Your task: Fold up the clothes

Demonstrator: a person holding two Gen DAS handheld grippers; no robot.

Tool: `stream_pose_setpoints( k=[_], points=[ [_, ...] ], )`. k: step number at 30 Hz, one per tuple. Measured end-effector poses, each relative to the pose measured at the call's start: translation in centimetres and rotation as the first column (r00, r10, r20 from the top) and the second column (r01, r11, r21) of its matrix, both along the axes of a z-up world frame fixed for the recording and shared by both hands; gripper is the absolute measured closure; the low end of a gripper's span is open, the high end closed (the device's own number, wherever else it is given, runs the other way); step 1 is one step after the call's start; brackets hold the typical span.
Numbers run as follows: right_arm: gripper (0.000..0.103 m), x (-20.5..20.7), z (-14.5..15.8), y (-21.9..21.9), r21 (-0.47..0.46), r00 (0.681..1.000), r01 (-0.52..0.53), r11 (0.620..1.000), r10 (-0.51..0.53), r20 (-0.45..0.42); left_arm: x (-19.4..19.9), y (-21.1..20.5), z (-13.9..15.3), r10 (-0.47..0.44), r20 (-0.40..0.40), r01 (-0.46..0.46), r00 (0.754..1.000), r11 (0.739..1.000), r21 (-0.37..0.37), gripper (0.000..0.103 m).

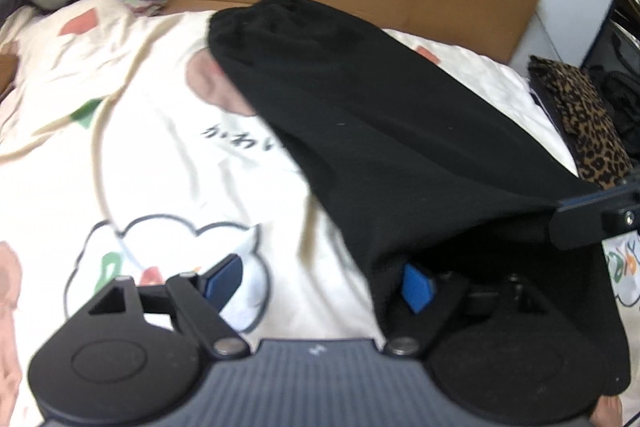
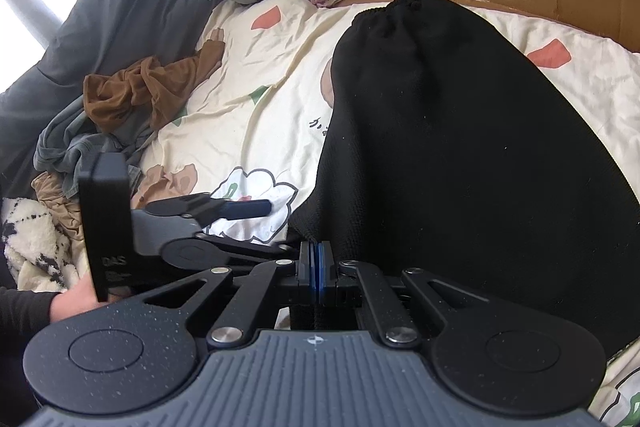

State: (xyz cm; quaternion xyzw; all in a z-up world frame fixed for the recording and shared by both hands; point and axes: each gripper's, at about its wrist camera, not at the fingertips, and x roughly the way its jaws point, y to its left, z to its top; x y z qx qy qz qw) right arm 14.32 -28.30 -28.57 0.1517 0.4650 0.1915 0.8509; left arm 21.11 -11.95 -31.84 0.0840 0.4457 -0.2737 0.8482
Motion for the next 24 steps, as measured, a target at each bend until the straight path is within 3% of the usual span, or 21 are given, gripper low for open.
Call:
stream_pose_setpoints(
  k=[5, 11, 16, 21, 24],
  points=[
    [0.103, 0.1, -0.3, 0.4, -0.005, 1.000, -0.011, 1.000, 0.011, -0.009, -0.2, 1.6, 0.4, 0.022, 0.001, -0.022, 1.000, 1.000, 0.005, 0.019],
    [0.103, 0.3, -0.6, 1.0, -0.004, 0.999, -0.036, 0.999, 0.036, -0.020, -0.9, 0.1, 0.1, -0.069, 0.019, 0.069, 0.997, 0.998, -0.010, 0.020],
    [0.103, 0.1, -1.1, 1.6, -0.008, 0.997, -0.062, 0.998, 0.062, -0.034, -0.3, -0.8, -0.8, -0.100, 0.024, 0.101, 0.995, 0.995, -0.013, 0.040],
    [0.101, -0.1, -1.9, 2.3, -0.006, 0.993, -0.100, 0.995, 0.100, -0.064, 0.4, 0.9, -0.9, -0.079, -0.001, 0.078, 0.997, 0.996, -0.029, 0.076],
    [0.100, -0.5, -2.0, 2.4, -0.007, 0.990, -0.119, 0.993, 0.119, -0.071, 0.5, 2.3, -1.3, -0.062, -0.035, 0.060, 0.998, 0.998, -0.036, 0.080]
  ],
)
